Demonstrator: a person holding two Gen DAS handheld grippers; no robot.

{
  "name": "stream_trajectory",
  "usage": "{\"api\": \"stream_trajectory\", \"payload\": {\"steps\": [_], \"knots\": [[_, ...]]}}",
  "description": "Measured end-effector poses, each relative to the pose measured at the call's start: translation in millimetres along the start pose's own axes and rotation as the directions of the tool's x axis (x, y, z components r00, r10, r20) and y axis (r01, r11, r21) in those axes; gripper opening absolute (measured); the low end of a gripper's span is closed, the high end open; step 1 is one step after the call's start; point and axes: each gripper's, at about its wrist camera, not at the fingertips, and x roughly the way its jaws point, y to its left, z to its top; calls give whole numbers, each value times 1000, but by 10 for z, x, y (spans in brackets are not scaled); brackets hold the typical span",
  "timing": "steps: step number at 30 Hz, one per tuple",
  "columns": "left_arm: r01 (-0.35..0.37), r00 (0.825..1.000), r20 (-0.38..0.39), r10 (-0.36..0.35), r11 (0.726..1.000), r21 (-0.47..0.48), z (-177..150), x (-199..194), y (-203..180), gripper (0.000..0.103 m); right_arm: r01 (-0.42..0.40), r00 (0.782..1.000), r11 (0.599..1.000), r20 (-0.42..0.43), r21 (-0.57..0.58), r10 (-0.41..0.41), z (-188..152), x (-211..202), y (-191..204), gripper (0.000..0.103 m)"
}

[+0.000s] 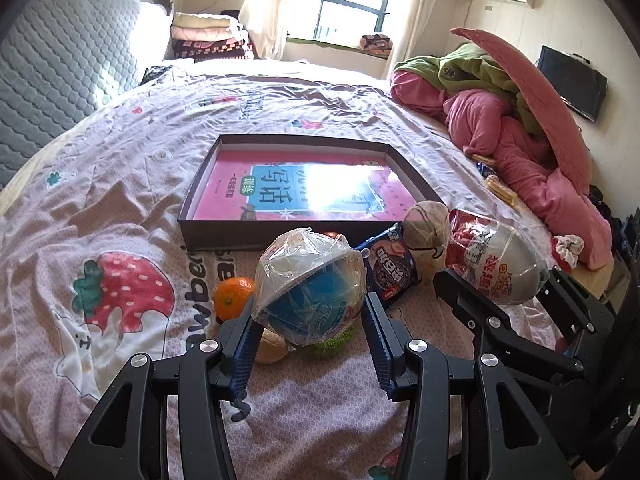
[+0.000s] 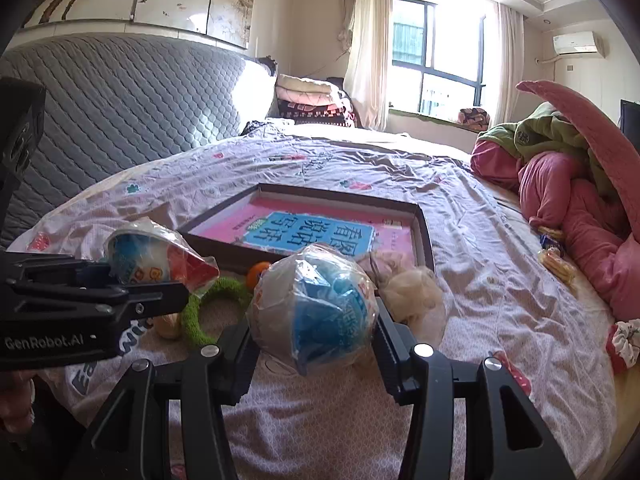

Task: Organize objects
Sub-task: 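Carry the wrapped ball with the right tool over the pink book tray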

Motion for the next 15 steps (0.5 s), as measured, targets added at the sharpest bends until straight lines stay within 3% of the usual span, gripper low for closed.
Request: {"api": "stream_trajectory", "payload": {"steps": [15], "knots": [[-59,997,55,61,997,-39,481,55,169,50,-16,998,1000,60,9,16,396,95,-25,51]]}}
